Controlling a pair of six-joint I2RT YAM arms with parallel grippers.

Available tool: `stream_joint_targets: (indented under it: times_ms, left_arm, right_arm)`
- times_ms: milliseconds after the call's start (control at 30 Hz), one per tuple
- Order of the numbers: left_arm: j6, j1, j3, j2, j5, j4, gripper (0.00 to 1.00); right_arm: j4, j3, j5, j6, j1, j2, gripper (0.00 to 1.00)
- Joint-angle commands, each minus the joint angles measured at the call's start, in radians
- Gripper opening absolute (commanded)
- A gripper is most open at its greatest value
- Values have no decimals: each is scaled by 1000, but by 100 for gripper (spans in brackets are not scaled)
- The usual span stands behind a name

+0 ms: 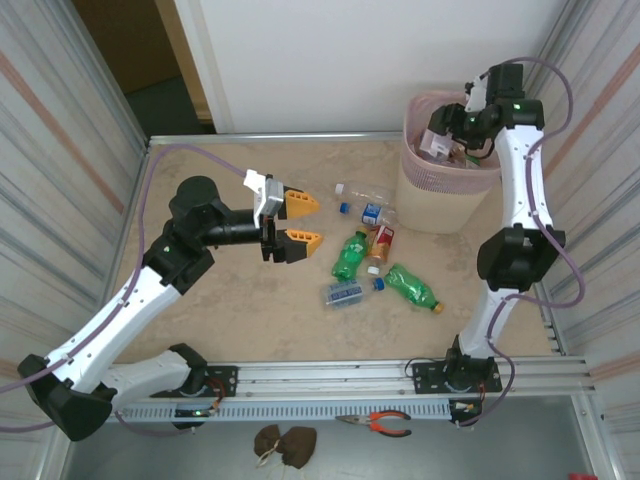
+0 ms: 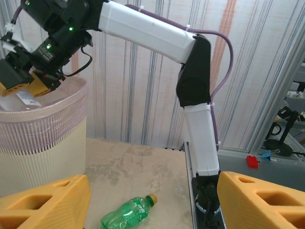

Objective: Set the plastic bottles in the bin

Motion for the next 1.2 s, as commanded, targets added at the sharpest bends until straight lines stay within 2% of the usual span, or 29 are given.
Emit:
stream_joint_targets:
  times_ms: [0,200,467,600,867,1167]
  left_arm:
    - [6,8,-12,-6,-8,2,71]
    - [2,8,-16,-9,-9,4,71]
    - [-5,8,-30,-25,-25,2,71]
    - [-6,8,-29,-28,-30,-1,71]
    - [-10,7,-27,-23,-40,-1,71]
    - [28,9,-4,11,-55,-80,71]
  right_arm:
    - [-102,79,-56,-8,13,61,52]
    - [-166,127,-80,-30,24,164,55]
    - [-236,156,-4,-53,36,271,61]
    - [-257,184,21,-58,42,303,69]
    - [-253,225,20,-55,41,243,83]
    - [-239,232,14,-44,23,121,84]
